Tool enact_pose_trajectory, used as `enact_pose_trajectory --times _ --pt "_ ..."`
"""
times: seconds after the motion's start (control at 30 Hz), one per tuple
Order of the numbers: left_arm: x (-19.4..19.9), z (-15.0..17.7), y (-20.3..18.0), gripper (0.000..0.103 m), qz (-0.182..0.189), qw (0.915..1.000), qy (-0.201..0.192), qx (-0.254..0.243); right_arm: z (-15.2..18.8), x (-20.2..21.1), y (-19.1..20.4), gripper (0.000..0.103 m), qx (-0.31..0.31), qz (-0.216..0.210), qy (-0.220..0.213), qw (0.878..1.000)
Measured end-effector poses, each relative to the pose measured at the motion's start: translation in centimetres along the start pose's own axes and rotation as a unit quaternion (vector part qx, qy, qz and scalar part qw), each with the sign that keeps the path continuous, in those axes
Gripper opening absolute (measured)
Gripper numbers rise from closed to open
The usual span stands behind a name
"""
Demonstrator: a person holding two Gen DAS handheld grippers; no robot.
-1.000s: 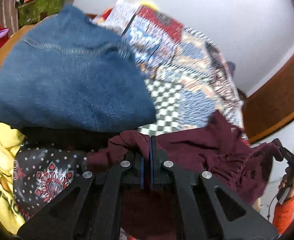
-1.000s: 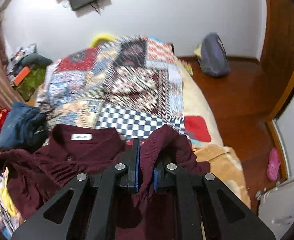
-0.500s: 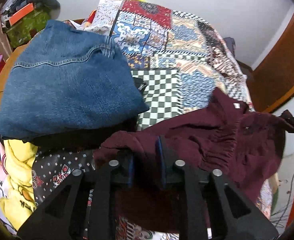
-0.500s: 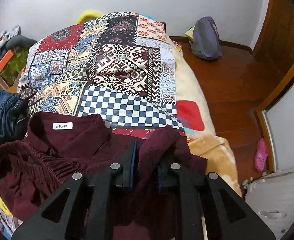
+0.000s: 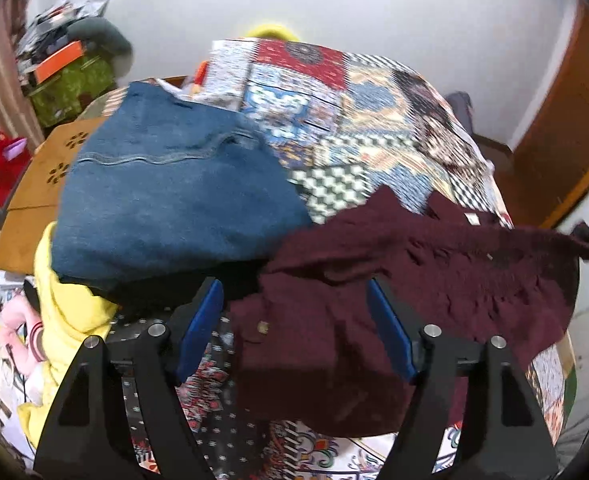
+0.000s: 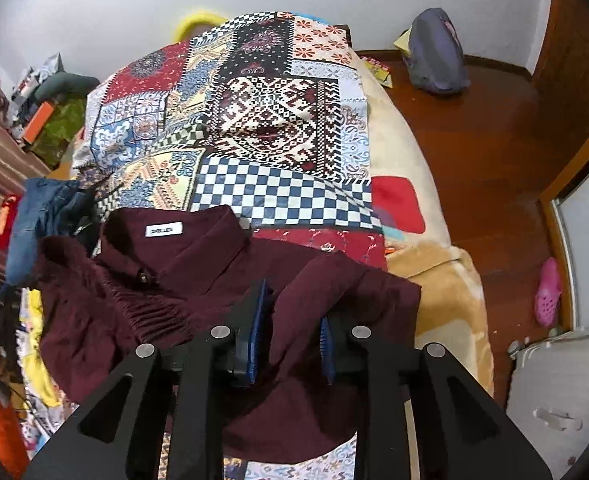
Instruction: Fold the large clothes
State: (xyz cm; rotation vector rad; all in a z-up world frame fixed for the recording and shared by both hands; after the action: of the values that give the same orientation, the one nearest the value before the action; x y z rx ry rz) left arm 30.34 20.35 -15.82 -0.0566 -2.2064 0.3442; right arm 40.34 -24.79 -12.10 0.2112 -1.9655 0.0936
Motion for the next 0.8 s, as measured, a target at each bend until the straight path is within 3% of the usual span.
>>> enact_pose_trajectory --times 0.1,0.23,0.37,0.43,0.53,0.8 --pt "-2.0 0.6 -2.8 0.073 0.015 0.9991 0.020 -0.035 -0.1 0.6 0.5 0.023 0.008 0.029 -0.016 0.999" --pt "-6.4 2.1 -6.6 0.073 0.029 0.9939 0.062 -0.086 -0.8 2.7 -0.1 0.050 0.003 0.078 -0.064 0.995" --pt "-11.2 3.5 -7.1 0.074 -0.024 0.9892 0.096 -0.108 -0.4 4.2 0.0 0.051 0.023 0.095 -0.089 0.991" --pt "-12.0 3.6 -6.4 0.076 -0.021 0.9912 0.092 -0.093 0.5 4.2 0.7 0.051 0.039 0.088 -0.093 0.991" --pt "-11.9 3.0 -5.4 0.079 -0.023 0.9932 0.083 -0.079 2.5 2.6 2.9 0.059 0.070 0.070 -0.081 0.992" --pt "-9.8 3.6 -4.8 0.078 -0.054 0.9941 0.049 -0.081 8.6 -5.6 9.6 0.059 0.131 0.028 -0.013 0.991"
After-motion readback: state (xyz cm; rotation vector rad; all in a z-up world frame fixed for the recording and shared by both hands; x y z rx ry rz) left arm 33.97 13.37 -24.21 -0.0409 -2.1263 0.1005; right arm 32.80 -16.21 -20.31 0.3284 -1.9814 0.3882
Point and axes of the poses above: each gripper's, at about its wrist camera, not at the fingertips, and x roughly against the way its jaws point, y to its left, z to its underside, the point moved 1 cm from there along -x, roughly the way its jaws point, and after that the axes turned 13 degrees about z, right-handed, at the moved point
